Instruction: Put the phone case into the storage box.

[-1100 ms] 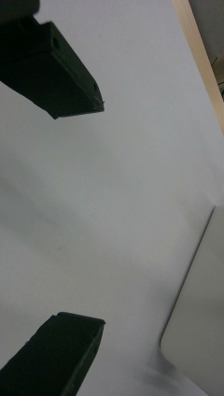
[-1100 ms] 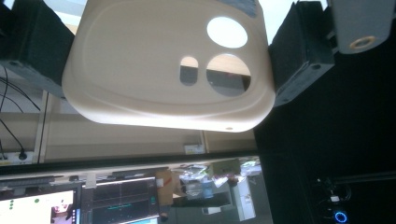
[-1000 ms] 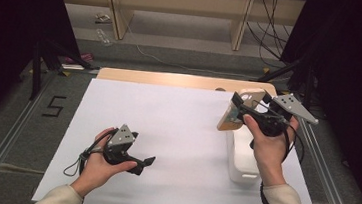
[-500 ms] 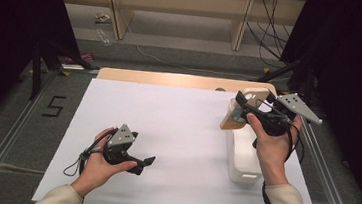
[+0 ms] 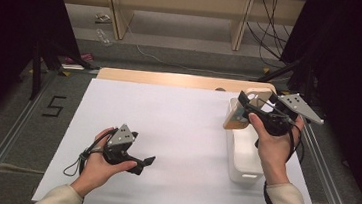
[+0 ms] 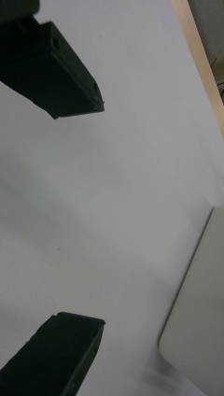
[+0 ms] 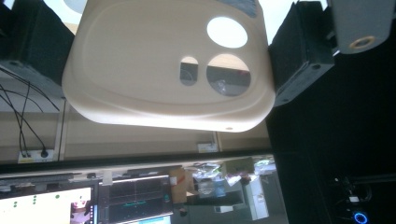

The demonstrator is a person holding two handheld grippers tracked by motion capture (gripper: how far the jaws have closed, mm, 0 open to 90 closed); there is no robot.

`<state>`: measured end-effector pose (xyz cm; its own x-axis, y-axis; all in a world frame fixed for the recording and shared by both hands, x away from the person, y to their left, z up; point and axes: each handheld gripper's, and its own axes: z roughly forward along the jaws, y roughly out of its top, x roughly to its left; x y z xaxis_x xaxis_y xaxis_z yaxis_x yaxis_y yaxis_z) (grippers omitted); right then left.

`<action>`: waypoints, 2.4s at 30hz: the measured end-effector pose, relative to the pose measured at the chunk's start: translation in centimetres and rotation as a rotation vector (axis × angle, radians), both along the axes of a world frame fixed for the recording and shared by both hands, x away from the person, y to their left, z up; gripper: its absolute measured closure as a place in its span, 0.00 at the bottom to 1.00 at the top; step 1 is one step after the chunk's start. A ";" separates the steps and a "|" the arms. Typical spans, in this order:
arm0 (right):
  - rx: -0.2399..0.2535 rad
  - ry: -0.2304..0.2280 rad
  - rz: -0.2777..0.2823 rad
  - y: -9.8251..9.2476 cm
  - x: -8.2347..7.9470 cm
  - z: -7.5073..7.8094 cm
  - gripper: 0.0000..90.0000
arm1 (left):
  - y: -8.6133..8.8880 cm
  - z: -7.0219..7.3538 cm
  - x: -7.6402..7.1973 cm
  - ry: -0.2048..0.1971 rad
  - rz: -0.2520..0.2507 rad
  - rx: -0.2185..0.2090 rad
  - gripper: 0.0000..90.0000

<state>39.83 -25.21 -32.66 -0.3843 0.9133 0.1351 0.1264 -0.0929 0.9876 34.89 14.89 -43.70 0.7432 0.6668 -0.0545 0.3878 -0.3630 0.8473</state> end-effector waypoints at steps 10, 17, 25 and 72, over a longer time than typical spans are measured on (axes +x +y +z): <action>-0.013 0.000 -0.020 -0.5 0.1 -0.1 0.13 | 0.0 0.0 0.0 0.000 0.000 0.000 0.00; -0.014 0.001 -0.034 -0.8 0.3 -0.2 0.13 | 0.1 0.0 0.0 0.000 0.001 -0.001 0.00; -0.026 0.003 -0.046 -1.0 0.4 -0.5 0.13 | 0.1 0.0 0.1 -0.002 0.006 -0.001 0.00; -0.064 0.022 -0.090 -1.5 2.3 -0.7 0.13 | 0.3 0.2 0.1 -0.010 0.018 0.001 0.00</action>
<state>42.11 -26.68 -33.33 -0.2978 0.9511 0.0825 0.1418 -0.0414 0.9890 34.98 15.22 -43.51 0.7316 0.6802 -0.0459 0.3854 -0.3571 0.8508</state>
